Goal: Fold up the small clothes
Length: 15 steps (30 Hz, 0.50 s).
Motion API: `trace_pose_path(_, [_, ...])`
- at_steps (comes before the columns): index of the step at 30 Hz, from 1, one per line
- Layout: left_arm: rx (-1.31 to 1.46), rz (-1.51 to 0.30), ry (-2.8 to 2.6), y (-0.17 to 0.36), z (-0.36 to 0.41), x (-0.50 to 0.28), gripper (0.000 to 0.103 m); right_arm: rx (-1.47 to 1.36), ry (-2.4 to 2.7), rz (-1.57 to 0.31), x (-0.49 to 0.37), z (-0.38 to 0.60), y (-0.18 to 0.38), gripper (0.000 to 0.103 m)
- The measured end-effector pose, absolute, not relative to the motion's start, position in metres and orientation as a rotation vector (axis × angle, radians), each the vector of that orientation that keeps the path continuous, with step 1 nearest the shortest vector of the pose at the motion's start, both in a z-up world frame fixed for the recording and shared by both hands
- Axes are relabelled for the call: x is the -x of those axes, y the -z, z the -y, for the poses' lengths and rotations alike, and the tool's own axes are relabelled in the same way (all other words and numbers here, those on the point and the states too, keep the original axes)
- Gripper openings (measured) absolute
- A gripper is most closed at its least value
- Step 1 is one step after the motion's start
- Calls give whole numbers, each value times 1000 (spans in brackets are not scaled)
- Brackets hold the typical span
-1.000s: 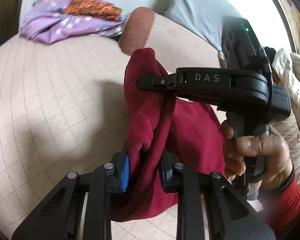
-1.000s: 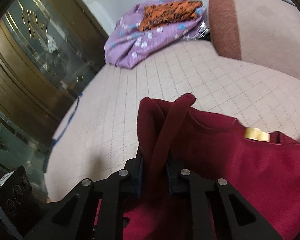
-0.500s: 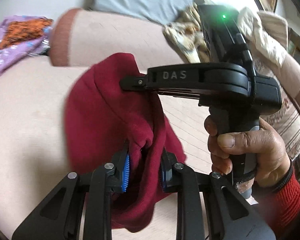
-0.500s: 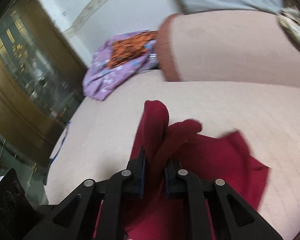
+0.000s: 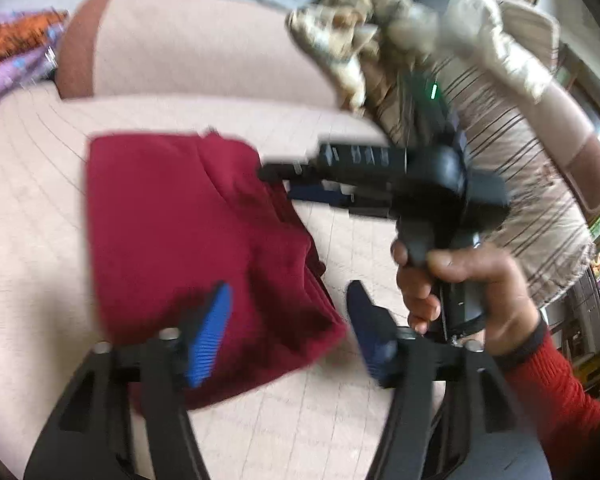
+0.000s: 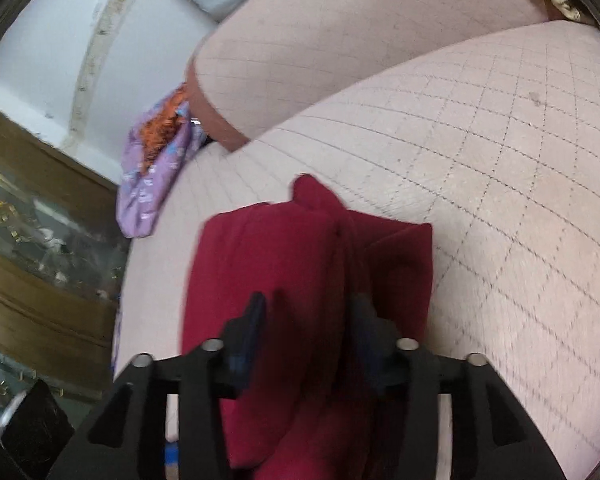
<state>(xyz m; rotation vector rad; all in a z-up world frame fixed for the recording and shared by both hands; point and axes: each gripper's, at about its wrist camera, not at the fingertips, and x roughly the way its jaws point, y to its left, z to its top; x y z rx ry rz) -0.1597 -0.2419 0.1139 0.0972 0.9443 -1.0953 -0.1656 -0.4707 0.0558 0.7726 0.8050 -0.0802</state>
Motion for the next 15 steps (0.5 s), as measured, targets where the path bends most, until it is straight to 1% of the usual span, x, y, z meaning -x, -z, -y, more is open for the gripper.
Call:
trace_pose_path(1, [-113, -911, 1078, -118, 231, 162, 66, -758, 56, -803, 171, 463, -60, 55])
trace_pose_path(3, [-185, -850, 993, -118, 217, 157, 66, -731, 45, -830, 175, 450, -61, 70])
trace_pose_path(5, [-245, -822, 924, -111, 210, 150, 66, -706, 74, -888, 176, 438, -52, 70])
trace_pose_path(7, [-252, -854, 884, -100, 205, 138, 66, -705, 54, -894, 175, 428, -44, 70])
trace_pose_path(8, [-240, -870, 873, -94, 205, 134, 66, -702, 50, -894, 173, 425, -41, 66])
trace_pose_path(9, [-230, -883, 861, -91, 208, 132, 66, -694, 58, -899, 173, 422, -38, 49])
trace_pose_path(10, [-228, -893, 850, -89, 213, 133, 66, -672, 64, -906, 170, 417, -35, 35])
trace_pose_path(11, [-229, -902, 841, -86, 212, 134, 66, -630, 72, -905, 168, 413, -35, 29])
trace_pose_path(12, [-228, -908, 833, -83, 219, 138, 66, -582, 100, -883, 170, 408, -42, 25])
trace_pose_path(15, [-224, -918, 804, -72, 224, 135, 66, -496, 140, -809, 189, 408, -66, 23])
